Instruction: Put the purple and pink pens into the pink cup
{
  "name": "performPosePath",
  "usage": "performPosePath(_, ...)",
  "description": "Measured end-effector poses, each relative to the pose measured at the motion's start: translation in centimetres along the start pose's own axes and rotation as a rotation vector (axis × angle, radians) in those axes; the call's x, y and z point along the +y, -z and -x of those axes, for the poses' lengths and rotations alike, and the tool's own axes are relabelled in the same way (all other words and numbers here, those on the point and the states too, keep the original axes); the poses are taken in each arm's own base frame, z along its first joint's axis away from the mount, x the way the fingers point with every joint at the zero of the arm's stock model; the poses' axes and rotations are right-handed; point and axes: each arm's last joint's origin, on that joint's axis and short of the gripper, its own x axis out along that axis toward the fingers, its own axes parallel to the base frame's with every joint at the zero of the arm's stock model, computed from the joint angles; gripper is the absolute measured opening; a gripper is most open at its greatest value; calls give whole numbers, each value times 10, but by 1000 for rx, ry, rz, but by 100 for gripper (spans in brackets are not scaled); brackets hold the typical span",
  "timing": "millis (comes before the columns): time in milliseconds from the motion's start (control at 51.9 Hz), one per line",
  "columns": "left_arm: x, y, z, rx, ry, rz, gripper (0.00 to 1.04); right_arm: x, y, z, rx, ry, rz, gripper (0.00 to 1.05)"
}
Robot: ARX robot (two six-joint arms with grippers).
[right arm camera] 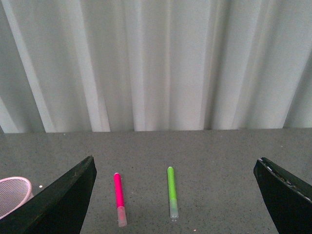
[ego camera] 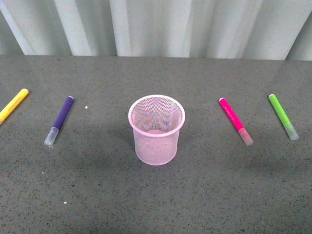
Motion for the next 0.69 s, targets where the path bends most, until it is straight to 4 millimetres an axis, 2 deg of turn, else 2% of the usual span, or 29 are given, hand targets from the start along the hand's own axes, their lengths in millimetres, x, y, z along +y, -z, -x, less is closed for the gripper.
performPosePath(693,0,0,0,0,0,0,98,0,0,0,0,0,0,98)
